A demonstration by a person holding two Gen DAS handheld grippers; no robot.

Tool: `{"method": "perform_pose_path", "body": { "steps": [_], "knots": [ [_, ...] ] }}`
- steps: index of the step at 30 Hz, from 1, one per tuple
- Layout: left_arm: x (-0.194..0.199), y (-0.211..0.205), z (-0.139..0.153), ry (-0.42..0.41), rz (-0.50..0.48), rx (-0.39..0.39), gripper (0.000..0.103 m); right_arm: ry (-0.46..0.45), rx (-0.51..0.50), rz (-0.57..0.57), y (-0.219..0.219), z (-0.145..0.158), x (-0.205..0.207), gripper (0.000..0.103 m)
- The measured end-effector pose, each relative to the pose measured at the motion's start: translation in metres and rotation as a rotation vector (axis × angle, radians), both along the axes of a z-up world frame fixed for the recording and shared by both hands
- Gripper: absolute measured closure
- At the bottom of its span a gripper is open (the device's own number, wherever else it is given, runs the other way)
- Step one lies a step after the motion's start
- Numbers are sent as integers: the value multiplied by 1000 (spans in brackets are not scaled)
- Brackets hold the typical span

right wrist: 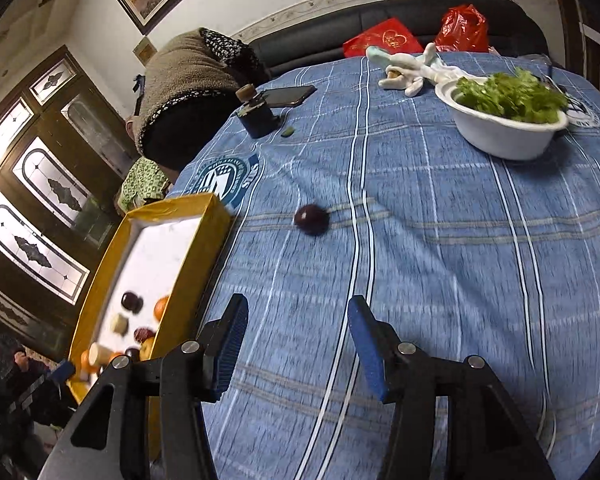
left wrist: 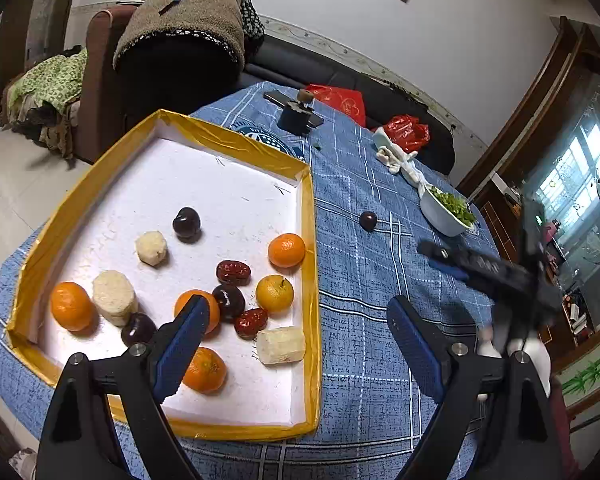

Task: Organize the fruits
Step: 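Grasp the last dark plum on the tablecloth with the right tool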

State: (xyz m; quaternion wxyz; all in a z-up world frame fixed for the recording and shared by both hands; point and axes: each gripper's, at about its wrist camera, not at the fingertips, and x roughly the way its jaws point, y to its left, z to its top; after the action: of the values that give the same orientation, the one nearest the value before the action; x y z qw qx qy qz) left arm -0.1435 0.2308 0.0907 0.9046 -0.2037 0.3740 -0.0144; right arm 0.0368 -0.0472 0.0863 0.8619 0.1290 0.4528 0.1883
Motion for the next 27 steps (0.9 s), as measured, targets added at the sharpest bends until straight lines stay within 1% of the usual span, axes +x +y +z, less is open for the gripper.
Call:
{"method": "perform_pose_path", "body": {
  "steps": [4,8,12,15,16,17,18,19,22,27],
  "knots": [
    [4,8,-6,10,6,-13,13,5,-39,4,12,-6,32,46],
    [8,26,-11,20,36,-23,13,19,-104,-21,29,-22,66,46],
    [11,34,-14,27,53,-19,13,31,-146,-32,44,-36,88,46],
    [16,34,-18,41,53,-22,13,42,-184,-32,58,-46,96,47],
    [17,33,-19,46,51,-23,13,25,-209,-37,62,-45,95,58],
    [17,32,-20,51,48,-22,13,22,-237,-35,66,-45,95,73],
    [17,32,-21,52,47,-20,13,26,-252,-36,67,-46,95,74],
    [16,30,-21,52,45,-18,13,27,-251,-35,66,-46,94,74],
    [11,27,-16,47,46,-13,13,33,-204,-37,55,-42,85,74],
    [-1,24,-8,32,52,-11,13,55,-54,-44,13,-32,55,73]
  ]
}}
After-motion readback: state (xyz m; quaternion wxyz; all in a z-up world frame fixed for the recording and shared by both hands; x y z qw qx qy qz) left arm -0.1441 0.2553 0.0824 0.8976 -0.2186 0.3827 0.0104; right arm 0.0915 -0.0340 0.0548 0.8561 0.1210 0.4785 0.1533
